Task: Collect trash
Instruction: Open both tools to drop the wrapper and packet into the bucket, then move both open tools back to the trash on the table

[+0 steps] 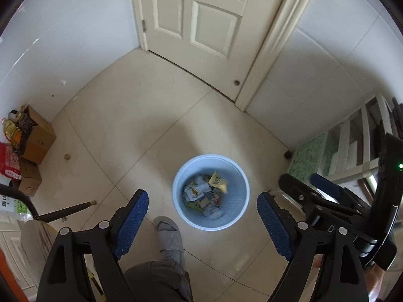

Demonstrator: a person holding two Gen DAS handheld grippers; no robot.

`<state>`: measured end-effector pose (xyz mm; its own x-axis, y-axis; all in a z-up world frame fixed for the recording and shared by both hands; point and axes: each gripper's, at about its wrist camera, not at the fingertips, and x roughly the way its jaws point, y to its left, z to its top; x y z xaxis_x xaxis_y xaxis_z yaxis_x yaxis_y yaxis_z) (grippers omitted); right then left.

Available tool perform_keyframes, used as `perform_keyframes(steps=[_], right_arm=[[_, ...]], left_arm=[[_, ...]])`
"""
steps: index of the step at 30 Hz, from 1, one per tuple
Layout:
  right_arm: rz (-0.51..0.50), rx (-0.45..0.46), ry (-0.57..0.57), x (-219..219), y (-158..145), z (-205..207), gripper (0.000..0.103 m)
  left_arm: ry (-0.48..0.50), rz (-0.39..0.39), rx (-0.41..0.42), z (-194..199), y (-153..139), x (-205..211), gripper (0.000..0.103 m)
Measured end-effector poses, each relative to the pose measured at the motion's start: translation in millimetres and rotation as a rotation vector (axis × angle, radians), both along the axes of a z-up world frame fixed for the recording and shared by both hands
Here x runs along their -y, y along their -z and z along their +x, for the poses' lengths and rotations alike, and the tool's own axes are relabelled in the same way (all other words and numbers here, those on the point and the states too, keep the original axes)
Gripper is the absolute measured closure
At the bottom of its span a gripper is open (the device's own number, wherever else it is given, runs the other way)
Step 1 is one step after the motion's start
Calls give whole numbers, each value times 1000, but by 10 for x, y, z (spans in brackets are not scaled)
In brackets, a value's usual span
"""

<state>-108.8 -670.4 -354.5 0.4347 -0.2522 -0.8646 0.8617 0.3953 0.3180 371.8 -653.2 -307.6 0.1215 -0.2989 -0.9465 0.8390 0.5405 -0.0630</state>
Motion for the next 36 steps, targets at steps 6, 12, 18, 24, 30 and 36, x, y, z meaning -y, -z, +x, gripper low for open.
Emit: perform_keyframes(steps=[6,12,18,24,30,36], right_arm=[[-23,-30,46,-133,-171,-105,0],[-97,8,16,-441,-650,-34,0],[-200,61,-54,-869,-1275,171,0],[-298,109,-143,-1349,-1807,496,0],[-373,157,-240,-1836,-2189,817,0],[-429,211,-344,-2328,-2481,1179,0]], left_arm=[[-30,-57,80,-335,-220,-285,8],[-50,-136,104,-564,-634,-1128,8],[-87,-251,154,-690,-1234,-2007,4],[-146,-351,195,-771,-1695,-2956,3],[-223,-410,239,-833,-2059,-3859,1],[-354,-471,313,-933,-2415,-4863,1]])
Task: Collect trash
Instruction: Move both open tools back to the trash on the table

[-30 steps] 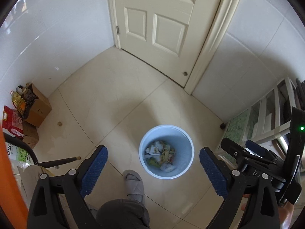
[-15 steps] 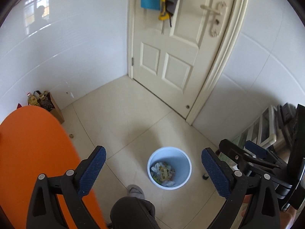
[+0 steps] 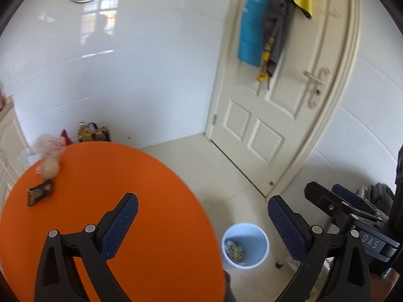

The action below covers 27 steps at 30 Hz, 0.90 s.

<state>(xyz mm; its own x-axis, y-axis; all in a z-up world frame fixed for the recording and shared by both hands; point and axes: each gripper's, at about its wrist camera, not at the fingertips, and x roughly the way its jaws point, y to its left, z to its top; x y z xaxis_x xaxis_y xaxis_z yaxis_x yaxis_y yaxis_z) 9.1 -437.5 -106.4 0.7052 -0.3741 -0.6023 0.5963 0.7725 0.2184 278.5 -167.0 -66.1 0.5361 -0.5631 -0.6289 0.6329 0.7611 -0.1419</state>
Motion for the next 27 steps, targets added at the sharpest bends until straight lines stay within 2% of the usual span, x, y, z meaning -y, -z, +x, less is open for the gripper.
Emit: perform_keyframes(steps=[6,13,22,27], right_arm=[[-57,30,-153,-603,-231,396,0],[-109,50,-305,-1210,-358,725,0],[-169,70,-463,-1912,-411,984,0],[-154,45,-508,-2023,-309,1219,0]], left_arm=[[-158,-32,80,-162,-144,-822,1],[-302,-65,94,-439,-126,-1515,1],[-433,-62,101,-826,96,-1932,1],[-476,-48,75,-648,172,-1929,1]])
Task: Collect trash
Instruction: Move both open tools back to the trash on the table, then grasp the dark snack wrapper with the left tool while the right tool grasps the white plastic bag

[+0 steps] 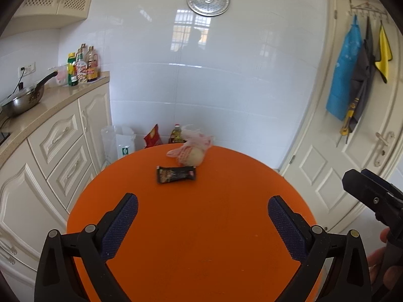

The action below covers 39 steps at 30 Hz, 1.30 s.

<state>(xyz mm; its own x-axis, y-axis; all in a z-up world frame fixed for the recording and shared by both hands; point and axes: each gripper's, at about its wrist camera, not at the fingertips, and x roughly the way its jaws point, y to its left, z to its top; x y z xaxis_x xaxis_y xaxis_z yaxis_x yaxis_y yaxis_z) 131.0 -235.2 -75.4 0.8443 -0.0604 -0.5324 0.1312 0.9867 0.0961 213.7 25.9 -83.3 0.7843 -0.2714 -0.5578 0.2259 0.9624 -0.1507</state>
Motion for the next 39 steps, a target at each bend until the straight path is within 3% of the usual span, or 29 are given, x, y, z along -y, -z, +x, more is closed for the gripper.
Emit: perform_keyframes(steps=[5,9,15,25,27,28,29,30,31,35,37,39], right_arm=[[17,-40,-18,15,154,311,0],[28,-86,-7,105,333,579,0],[62,-167,22,266,688,1090,0],[101,-273,57,330,1215,1883,0],[98,-289,62,326,1281,1972,0],[97,-296,64,325,1312,2011,0],[95,-303,65,323,1339,2049,0],[95,-307,66,318,1362,2077,0],[97,-309,64,318,1382,2103,0],[97,-319,59,306,1433,2168,0],[101,-318,51,283,1443,2200,0],[98,-321,41,255,1470,2234,0]], left_arm=[[-19,28,-37,516,71,53,1],[17,102,-68,1000,209,200,1],[128,268,-116,1874,579,372,1],[325,453,-155,2996,1229,917,0],[377,403,-155,3201,1281,984,2],[392,380,-171,3295,1306,1002,7],[413,338,-197,3381,1320,1008,23],[430,280,-228,3450,1334,1000,29],[420,275,-217,3467,1344,1008,33],[425,248,-207,3488,1353,1078,76],[412,237,-205,3510,1362,1086,84],[404,170,-228,3560,1361,1032,89]])
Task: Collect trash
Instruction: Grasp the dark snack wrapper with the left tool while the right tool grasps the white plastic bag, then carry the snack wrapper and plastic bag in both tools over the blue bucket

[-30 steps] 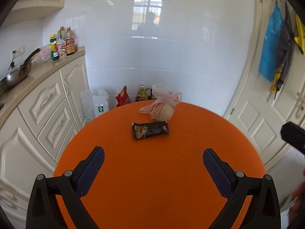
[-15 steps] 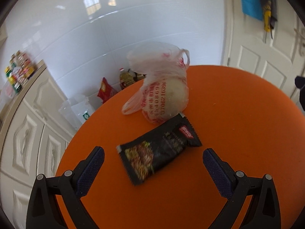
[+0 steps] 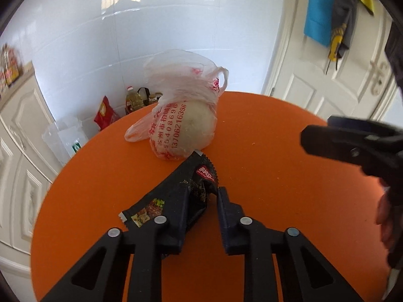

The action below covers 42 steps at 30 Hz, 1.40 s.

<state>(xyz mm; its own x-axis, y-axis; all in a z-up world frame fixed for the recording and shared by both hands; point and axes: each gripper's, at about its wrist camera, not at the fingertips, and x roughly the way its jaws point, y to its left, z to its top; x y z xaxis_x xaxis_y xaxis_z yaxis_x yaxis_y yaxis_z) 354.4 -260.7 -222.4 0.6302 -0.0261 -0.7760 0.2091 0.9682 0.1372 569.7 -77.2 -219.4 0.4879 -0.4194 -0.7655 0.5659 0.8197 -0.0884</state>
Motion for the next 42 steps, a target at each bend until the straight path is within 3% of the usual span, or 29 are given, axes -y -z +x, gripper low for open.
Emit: perform_keyframes(steps=[2,7,14,21,22,23,24,25,27,32,42], right_arm=[[4,-7,-6,-27,28,41,0],[25,-9,-31,-76,69,185,0],[51,10,-96,-306,107,648,0],[55,-71,-81,-447,519,1187,1],[37,-45,-83,-467,505,1190,4],[31,-43,-95,-491,507,1193,16],[39,-37,-117,-513,494,1186,35],[54,-33,-132,-510,490,1183,41],[56,-36,-159,-521,484,1146,47],[73,9,-176,-463,350,785,49],[45,142,-148,-202,-335,-525,49]], left_arm=[[-29,-40,-18,60,26,-71,94],[-91,-116,-33,147,44,-212,96],[-197,-149,-11,67,14,-466,96],[-289,-160,4,-111,70,-634,96],[-296,-159,6,-131,67,-625,96],[-302,-163,4,-147,70,-615,96],[-308,-165,5,-176,72,-650,96],[-313,-164,8,-176,73,-645,96],[-320,-170,9,-282,31,-657,96],[-319,-177,37,-650,-142,-678,96],[-255,-202,119,-1500,-542,-380,96]])
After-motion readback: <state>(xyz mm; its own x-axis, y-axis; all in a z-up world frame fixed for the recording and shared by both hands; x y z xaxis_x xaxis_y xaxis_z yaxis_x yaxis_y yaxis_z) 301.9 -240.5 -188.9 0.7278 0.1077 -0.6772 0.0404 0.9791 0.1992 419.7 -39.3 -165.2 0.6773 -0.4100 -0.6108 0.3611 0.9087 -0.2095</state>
